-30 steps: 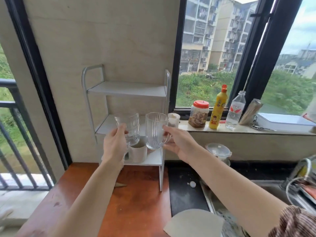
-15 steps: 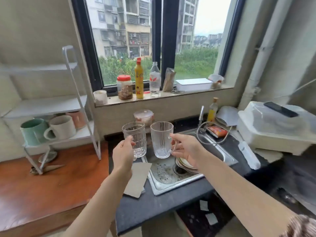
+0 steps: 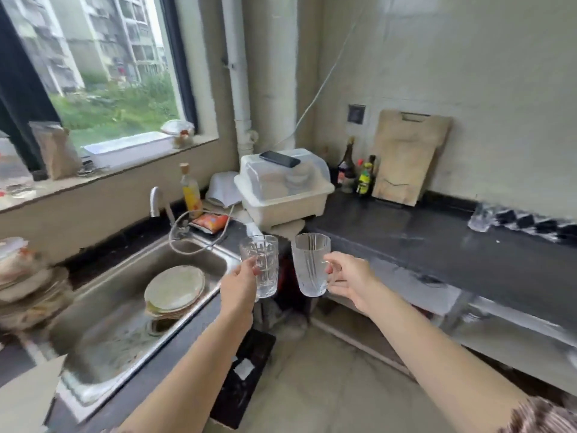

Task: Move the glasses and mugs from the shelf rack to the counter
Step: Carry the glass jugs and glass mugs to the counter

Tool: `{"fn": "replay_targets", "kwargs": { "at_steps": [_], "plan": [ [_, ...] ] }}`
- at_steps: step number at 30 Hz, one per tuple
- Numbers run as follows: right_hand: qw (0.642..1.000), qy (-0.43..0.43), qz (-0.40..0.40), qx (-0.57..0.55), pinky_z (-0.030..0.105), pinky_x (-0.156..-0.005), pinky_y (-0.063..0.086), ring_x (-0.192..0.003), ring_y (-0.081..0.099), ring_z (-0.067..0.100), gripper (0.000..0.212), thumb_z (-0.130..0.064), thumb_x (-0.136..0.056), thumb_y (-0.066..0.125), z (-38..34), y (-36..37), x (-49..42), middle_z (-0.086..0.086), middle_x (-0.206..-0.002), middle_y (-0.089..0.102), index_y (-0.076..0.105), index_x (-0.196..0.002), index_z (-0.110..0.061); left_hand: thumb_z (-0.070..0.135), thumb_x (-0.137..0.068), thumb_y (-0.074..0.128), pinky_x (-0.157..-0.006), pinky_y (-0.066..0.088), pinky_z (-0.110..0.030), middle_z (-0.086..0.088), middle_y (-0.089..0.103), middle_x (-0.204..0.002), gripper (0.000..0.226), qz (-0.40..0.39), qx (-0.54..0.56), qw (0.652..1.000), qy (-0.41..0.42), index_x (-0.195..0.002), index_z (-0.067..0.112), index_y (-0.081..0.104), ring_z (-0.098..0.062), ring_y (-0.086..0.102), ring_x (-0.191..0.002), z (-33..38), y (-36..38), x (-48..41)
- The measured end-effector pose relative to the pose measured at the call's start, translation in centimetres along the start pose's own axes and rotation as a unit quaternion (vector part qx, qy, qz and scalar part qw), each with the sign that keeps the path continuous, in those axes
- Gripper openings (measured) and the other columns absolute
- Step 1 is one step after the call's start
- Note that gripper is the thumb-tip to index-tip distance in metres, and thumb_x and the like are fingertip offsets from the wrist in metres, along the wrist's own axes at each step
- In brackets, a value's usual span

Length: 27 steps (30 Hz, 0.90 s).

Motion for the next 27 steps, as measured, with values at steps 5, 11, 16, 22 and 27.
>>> {"fn": "replay_targets", "kwargs": {
  "at_steps": [5,11,16,22,27],
  "plan": [
    [0.992,0.011,0.116,-0.046,0.038,-0.076,0.058,-0.079,0.057,0.023,0.023,-0.023,-0.081,0.066,0.1,-11.9,-4.0,0.004,-0.076,0.057,0.057,-0.063,-0.010,0.032,-0.091,0.052,-0.063,0.045,-0.031,0.003,0.060,-0.074,0.029,-0.092,-0.015,0.995,-0.017,-0.073,0.014,0.065,-0.016,0.056,-0.069,-0.9,13.7,-0.5],
    [0.975,0.037,0.206,-0.071,0.042,-0.086,0.055,-0.081,0.058,0.027,0.015,-0.023,-0.080,0.065,-1.0,-24.8,-10.1,0.009,-0.084,0.060,0.062,-0.074,-0.009,0.033,-0.089,0.052,-0.068,0.045,-0.032,0.004,0.062,-0.079,0.024,-0.200,-0.058,0.977,-0.049,-0.079,0.015,0.064,-0.017,0.057,-0.074,-2.1,31.0,-1.9],
    [0.956,0.059,0.268,-0.108,0.041,-0.087,0.055,-0.084,0.058,0.027,0.014,-0.021,-0.080,0.064,-1.3,-33.6,-15.0,0.011,-0.086,0.060,0.062,-0.076,-0.007,0.034,-0.088,0.052,-0.058,0.039,-0.029,-0.001,0.056,-0.072,0.028,-0.273,-0.118,0.951,-0.089,-0.071,0.015,0.063,-0.018,0.047,-0.061,-2.9,43.5,-2.8],
    [0.926,0.097,0.330,-0.154,0.043,-0.086,0.056,-0.099,0.065,0.031,0.017,-0.021,-0.083,0.064,-0.7,-42.0,-18.4,0.014,-0.096,0.066,0.066,-0.088,-0.005,0.030,-0.089,0.054,-0.061,0.040,-0.029,-0.002,0.055,-0.076,0.025,-0.341,-0.158,0.915,-0.144,-0.075,0.013,0.066,-0.020,0.049,-0.064,-4.4,54.6,-2.1],
    [0.912,0.113,0.360,-0.163,0.036,-0.067,0.055,-0.083,0.062,0.026,0.016,-0.019,-0.085,0.064,-0.3,-48.4,-21.5,0.009,-0.081,0.064,0.067,-0.082,-0.004,0.035,-0.091,0.056,-0.074,0.043,-0.039,-0.011,0.056,-0.093,0.032,-0.396,-0.186,0.879,-0.189,-0.099,0.006,0.068,-0.032,0.056,-0.088,-6.2,63.0,-1.8]
  ]
}}
Point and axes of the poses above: each hand's wrist, its own x-axis away from the middle knuckle, its own y-axis out of the palm, z = x × y, the point moved 6 cm from there along -x, towards the middle knuckle
